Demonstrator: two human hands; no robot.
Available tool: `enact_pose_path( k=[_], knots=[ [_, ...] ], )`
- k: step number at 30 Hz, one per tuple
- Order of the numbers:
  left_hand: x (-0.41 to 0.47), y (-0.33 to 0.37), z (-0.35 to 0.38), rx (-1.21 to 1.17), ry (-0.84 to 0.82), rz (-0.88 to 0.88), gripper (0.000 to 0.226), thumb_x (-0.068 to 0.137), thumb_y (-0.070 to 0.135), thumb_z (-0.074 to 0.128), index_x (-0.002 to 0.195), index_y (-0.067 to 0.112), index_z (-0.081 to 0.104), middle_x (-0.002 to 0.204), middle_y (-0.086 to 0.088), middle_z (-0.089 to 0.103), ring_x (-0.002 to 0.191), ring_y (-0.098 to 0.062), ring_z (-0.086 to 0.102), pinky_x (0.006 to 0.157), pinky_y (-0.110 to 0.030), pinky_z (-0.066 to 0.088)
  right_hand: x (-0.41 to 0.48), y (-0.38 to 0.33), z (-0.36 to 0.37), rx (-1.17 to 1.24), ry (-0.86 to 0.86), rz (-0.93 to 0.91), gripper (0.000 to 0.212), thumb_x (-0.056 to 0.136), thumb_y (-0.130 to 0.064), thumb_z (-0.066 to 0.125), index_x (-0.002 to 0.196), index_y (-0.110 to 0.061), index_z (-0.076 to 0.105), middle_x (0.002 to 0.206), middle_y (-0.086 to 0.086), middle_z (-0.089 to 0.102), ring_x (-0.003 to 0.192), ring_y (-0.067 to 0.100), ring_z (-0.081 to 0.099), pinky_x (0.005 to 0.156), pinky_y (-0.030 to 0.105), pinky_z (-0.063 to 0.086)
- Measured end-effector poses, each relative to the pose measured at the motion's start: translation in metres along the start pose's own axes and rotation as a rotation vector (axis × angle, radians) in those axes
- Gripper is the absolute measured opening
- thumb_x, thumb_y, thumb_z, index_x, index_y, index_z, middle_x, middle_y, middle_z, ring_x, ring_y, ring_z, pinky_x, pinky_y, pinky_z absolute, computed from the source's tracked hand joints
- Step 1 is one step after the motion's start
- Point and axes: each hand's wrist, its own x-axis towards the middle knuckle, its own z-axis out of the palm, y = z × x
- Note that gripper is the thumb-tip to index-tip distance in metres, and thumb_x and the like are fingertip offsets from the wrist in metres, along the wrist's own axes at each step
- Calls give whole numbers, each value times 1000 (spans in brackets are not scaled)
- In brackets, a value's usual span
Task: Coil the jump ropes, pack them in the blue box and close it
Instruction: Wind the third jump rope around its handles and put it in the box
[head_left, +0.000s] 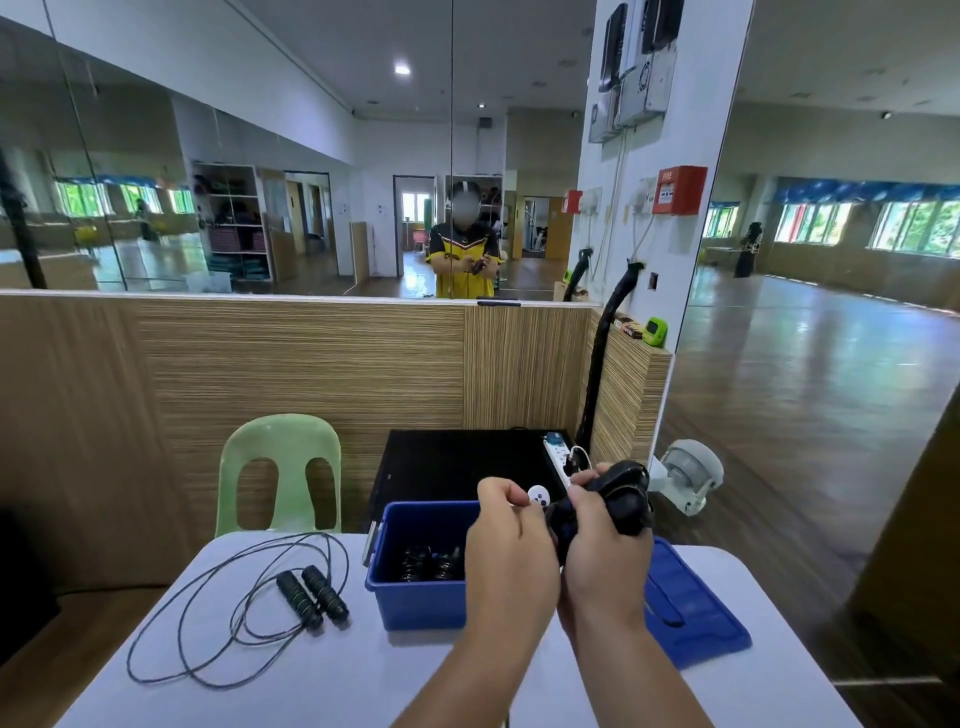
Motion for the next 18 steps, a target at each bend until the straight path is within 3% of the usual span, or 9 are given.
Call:
enact_pose_path(
  k=[2,5,7,10,14,18],
  knots=[
    [-4,1,2,-27,30,7,13,104,16,50,94,25,48,72,1,65,63,-7,59,63,-34,52,1,-1,1,-35,4,-48,20,94,2,60,97,-16,68,87,2,69,78,18,64,70,37,54],
    [-9,-2,6,-43,17,-30,14,104,14,50,95,25,49,71,3,64,60,-3,59,65,-34,54,6,-7,2,-59,35,-127,21,93,1,60,93,-18,67,86,-4,69,80,14,65,71,35,53],
    [-15,-3,8,-91,-7,-85,14,102,14,53,96,26,50,69,1,66,57,-4,58,66,-36,55,9,-14,4,23,40,-155,27,92,4,58,89,-22,66,90,-4,69,87,13,65,78,36,53],
    [-21,-1,9,-240,-39,-135,14,103,20,57,105,30,48,64,3,69,55,-3,59,60,-26,51,11,-21,5,176,-33,-157,26,91,9,51,95,-15,59,94,1,65,94,16,63,80,34,55],
    [-23,1,6,-299,-109,-100,42,103,28,57,136,42,35,64,1,67,55,-4,59,61,-23,48,19,-29,-3,432,-197,-9,22,90,3,48,104,-13,52,98,6,61,105,24,59,103,39,49],
    [-16,11,-6,-340,-294,-51,60,102,12,52,146,50,35,92,4,71,57,-6,60,52,-22,46,14,-30,-7,609,-252,152,25,91,-4,46,108,-20,54,93,0,65,102,23,65,107,46,48]
  ],
)
